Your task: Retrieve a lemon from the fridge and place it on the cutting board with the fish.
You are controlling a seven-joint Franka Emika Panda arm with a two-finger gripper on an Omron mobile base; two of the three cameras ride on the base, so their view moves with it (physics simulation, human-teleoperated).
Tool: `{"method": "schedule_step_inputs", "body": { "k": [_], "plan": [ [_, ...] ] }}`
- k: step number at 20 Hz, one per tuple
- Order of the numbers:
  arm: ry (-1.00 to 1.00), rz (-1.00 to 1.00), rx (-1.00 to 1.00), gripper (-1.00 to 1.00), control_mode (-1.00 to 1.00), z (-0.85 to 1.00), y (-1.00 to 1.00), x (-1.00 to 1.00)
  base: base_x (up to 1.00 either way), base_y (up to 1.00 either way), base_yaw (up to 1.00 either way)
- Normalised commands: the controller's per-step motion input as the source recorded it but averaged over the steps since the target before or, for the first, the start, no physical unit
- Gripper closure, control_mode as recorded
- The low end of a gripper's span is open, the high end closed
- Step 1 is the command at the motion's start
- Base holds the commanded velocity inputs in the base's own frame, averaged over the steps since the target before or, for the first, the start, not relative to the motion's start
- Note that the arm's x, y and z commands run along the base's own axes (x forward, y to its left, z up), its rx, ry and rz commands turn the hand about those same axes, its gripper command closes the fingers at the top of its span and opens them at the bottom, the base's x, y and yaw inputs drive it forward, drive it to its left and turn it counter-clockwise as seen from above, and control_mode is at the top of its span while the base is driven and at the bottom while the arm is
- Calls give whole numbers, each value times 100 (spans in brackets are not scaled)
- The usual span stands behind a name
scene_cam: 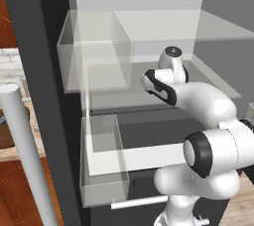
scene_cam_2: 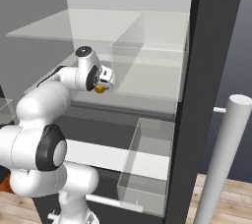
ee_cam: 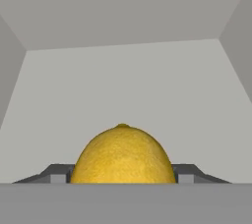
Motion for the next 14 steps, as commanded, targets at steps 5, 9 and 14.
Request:
{"method": "schedule_step_inputs", "body": {
  "k": [5, 9, 14],
  "plan": [
    [-1, -2, 0, 100, -100, -12, 0, -9, 0, 0, 0],
    [-19, -2, 3, 100, -100, 0, 0, -63, 0, 0, 0],
    [-6, -8, 0, 100, -100, 2, 0, -93, 0, 0, 0]
  ]
}}
